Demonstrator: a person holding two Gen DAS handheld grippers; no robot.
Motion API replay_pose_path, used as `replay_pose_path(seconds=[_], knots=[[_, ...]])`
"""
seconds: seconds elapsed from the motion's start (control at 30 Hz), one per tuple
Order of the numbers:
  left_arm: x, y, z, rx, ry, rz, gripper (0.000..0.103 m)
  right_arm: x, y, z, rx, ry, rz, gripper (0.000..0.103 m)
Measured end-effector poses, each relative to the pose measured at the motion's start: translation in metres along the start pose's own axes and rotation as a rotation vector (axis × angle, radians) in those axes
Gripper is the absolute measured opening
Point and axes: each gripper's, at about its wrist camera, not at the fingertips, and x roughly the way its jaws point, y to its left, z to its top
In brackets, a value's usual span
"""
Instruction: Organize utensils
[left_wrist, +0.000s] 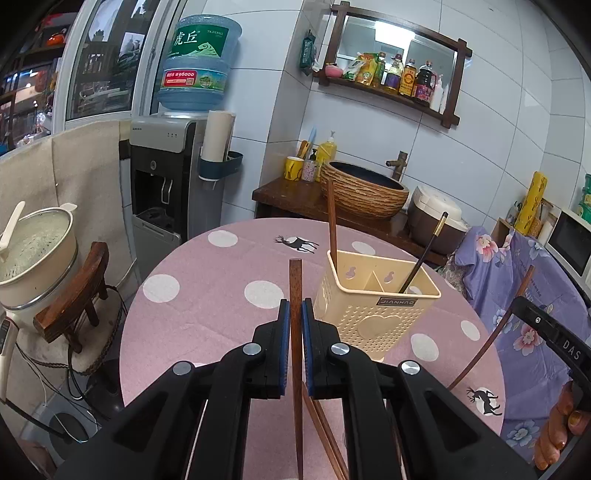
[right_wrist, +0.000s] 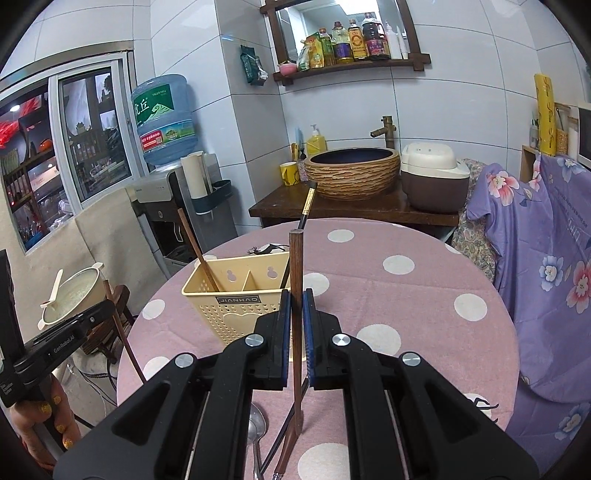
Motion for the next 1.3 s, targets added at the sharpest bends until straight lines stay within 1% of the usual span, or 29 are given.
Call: replay_pose_path(seconds=[0.43, 0.8, 0.83, 0.87, 0.97, 1.03, 1.13, 1.3], knots=[[-0.014, 0.000, 0.011, 0.005, -0.053, -0.003, 0.007, -0.003, 0.003, 0.006, -0.008, 0.005, 0.018, 0.007], [-0.015, 0.001, 0.019, 0.008, -0.071, 0.003, 0.007, -0.003, 0.003, 0.009, -0.009, 0.008, 0.021, 0.007], [-0.016, 0.002, 0.020, 0.010, -0.073, 0.002, 0.002, -0.003, 0.003, 0.009, -0.010, 0.008, 0.023, 0.007], [-0.017, 0.001, 0.020, 0.016, -0.074, 0.002, 0.001, -0.004, 0.004, 0.010, -0.009, 0.009, 0.026, 0.007], [-0.022, -0.001, 0.022, 0.026, -0.083, -0.004, 0.001, -0.006, 0.005, 0.013, -0.003, 0.009, 0.048, 0.007], [-0.024, -0.002, 0.024, 0.034, -0.090, -0.002, 0.001, -0.008, 0.007, 0.015, -0.015, 0.000, 0.042, 0.007], [-0.020, 0.000, 0.025, 0.025, -0.082, 0.000, 0.001, -0.007, 0.008, 0.014, -0.017, 0.001, 0.039, 0.007], [-0.005, 0.020, 0.023, -0.024, -0.035, 0.013, 0.002, -0.009, 0.004, 0.012, -0.017, -0.006, 0.028, 0.007]])
